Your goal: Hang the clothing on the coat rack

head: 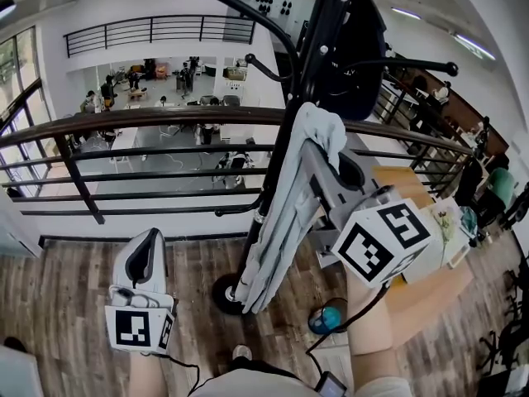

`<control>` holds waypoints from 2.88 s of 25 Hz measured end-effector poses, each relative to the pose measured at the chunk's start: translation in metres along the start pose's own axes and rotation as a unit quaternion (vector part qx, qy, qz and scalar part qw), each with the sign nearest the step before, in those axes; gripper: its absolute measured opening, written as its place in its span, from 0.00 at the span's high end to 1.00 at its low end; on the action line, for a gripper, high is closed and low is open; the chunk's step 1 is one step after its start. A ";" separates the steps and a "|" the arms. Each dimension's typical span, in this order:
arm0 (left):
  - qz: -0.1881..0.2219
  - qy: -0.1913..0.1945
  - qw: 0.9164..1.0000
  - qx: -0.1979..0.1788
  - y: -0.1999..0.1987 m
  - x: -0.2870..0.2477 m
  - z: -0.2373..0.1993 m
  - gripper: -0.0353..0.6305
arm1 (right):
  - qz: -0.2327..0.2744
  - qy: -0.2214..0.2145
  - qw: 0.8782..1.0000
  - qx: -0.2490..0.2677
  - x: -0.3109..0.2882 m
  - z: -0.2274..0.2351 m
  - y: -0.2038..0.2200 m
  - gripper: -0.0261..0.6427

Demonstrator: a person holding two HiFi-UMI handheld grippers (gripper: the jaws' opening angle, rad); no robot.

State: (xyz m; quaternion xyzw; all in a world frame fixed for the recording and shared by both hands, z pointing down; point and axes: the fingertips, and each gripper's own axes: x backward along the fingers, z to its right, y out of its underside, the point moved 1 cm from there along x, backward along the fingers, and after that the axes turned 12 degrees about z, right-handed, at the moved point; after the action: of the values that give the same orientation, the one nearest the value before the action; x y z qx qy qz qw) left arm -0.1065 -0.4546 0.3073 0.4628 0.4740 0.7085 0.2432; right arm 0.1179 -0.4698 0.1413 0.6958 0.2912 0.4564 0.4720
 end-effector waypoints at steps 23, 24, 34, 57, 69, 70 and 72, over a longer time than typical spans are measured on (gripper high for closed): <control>-0.007 -0.006 1.000 0.000 -0.006 0.034 0.008 0.93 | 0.014 0.039 0.999 -0.004 0.038 -0.009 0.027 0.83; -0.006 -0.005 1.000 0.001 -0.007 0.037 0.009 0.93 | 0.014 0.040 0.999 -0.005 0.043 -0.010 0.027 0.83; -0.004 0.008 1.000 0.001 -0.026 0.061 0.013 0.93 | 0.004 0.057 0.998 -0.014 0.082 -0.032 0.032 0.85; -0.010 0.028 0.999 0.015 -0.053 0.120 0.042 0.93 | -0.022 0.122 0.992 0.022 0.199 -0.068 0.059 0.96; -0.020 0.036 0.999 0.027 -0.052 0.138 0.059 0.93 | -0.049 0.154 0.987 0.001 0.251 -0.077 0.085 0.96; -0.022 0.035 0.999 0.028 -0.050 0.139 0.060 0.93 | -0.050 0.155 0.987 -0.002 0.254 -0.078 0.087 0.96; -0.026 0.035 0.999 0.030 -0.047 0.140 0.061 0.93 | -0.055 0.157 0.986 -0.004 0.260 -0.078 0.093 0.96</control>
State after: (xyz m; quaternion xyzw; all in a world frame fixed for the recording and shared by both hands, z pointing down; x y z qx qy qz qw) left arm -0.1199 -0.2973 0.3320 0.4328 0.5153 0.7029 0.2306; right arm 0.1520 -0.2573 0.3319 0.5963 0.3975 0.5348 0.4477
